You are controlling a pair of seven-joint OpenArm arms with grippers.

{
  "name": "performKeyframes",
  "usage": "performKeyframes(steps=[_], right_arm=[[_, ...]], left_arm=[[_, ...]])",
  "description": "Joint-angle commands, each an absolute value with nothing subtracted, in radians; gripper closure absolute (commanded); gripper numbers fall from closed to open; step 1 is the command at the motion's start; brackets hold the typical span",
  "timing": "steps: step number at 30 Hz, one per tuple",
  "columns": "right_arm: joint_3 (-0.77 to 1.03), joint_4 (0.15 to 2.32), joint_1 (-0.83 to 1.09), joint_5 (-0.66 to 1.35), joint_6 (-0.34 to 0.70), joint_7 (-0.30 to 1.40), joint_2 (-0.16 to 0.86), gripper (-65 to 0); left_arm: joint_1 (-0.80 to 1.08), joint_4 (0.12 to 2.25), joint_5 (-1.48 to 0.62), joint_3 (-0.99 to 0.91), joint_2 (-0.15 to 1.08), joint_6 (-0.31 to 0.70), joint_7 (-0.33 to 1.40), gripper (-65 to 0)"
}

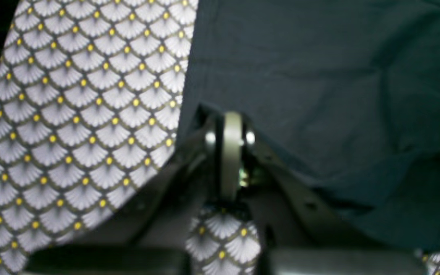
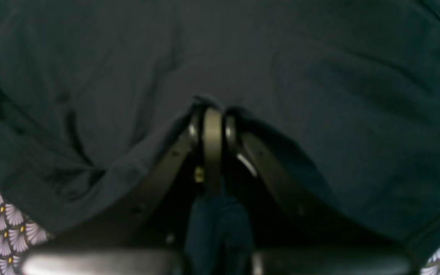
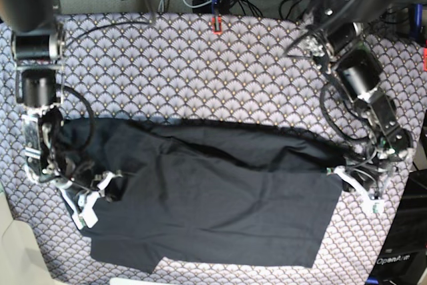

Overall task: Fold the T-shirt properly
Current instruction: 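Lift the shoulders and pull both grippers toward the hem, then lower the folded shoulder edge onto the shirt and release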

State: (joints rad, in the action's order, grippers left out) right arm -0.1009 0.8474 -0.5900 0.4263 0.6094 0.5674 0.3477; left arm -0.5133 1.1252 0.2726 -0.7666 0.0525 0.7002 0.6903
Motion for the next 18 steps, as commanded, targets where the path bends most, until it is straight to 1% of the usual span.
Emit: performKeyframes(steps=[1,8,14,18], right_arm=[[-0.107,0.849,-0.633,0.440,0.615,0.530,0.358,0.0],[-0.182,0.717,-0.711,0.438,0.615,0.453,0.360,0.0],[-0.188,0.638,-0.766,0.438,0.615,0.432,0.360,0.0],[-0.188,0.628,-0.777,0.429,0.615,0.407,0.367,0.0]], left_arm=[[-0.549,1.141,0.252,-0.765,0.064,0.698,0.664,0.0],[-0.549,1.144,0.251,-0.766,0.067,0.698,0.664,0.0],[-0.550,1.141,0.249,-0.809,0.090,0.698,0.664,0.0],[-0.550,1.141,0.249,-0.808,0.090,0.698,0.664,0.0]])
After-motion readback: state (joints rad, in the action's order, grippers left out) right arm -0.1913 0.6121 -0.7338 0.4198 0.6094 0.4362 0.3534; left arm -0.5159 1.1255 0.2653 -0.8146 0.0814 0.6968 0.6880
